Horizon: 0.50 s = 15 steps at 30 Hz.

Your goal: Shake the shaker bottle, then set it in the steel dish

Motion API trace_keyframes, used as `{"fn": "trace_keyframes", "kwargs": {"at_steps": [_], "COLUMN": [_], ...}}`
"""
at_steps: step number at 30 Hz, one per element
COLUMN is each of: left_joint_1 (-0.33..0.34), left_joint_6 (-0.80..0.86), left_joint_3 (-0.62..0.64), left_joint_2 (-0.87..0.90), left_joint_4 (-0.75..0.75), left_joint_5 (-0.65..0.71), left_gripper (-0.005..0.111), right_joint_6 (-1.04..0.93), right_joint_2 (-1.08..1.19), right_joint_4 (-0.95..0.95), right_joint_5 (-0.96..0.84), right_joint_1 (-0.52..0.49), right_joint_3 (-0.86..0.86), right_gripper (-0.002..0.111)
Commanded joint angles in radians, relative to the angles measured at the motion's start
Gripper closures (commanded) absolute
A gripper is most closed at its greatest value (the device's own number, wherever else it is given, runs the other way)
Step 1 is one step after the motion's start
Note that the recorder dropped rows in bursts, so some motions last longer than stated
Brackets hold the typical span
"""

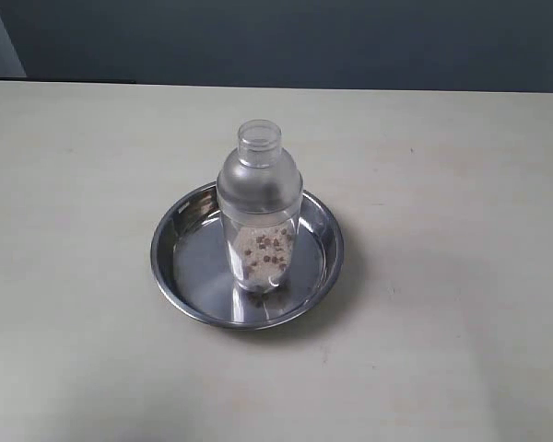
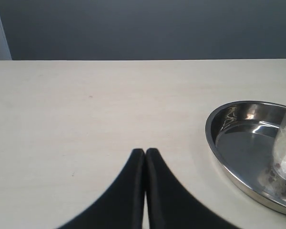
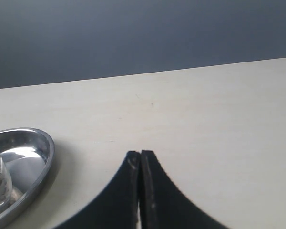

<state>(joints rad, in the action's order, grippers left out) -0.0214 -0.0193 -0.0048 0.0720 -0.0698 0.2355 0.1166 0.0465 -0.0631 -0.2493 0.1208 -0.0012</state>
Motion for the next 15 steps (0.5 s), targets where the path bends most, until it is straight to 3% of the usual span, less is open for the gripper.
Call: {"fn": "trace_keyframes", "kwargs": {"at_steps": [1,15], "left_joint_1": [0.002,0.002], "left_joint_6": [-0.004,-0.004], "left_joint_3": [0.005,0.005], "left_joint_2": [-0.006,-0.006], "left_joint_4": [0.003,0.006], "left_joint_5": [-0.009,-0.009], "left_gripper": [0.106,0.106], "right_joint_6": [0.0,0.0], "right_joint_2": [0.005,0.005], "right_joint_4": [-0.003,-0.003], "right_joint_5": [0.015,0.012], "right_joint_1": [-0.001,-0.001], "right_joint_3": [0.001,0.001], "right_gripper": [0.109,0.109]}}
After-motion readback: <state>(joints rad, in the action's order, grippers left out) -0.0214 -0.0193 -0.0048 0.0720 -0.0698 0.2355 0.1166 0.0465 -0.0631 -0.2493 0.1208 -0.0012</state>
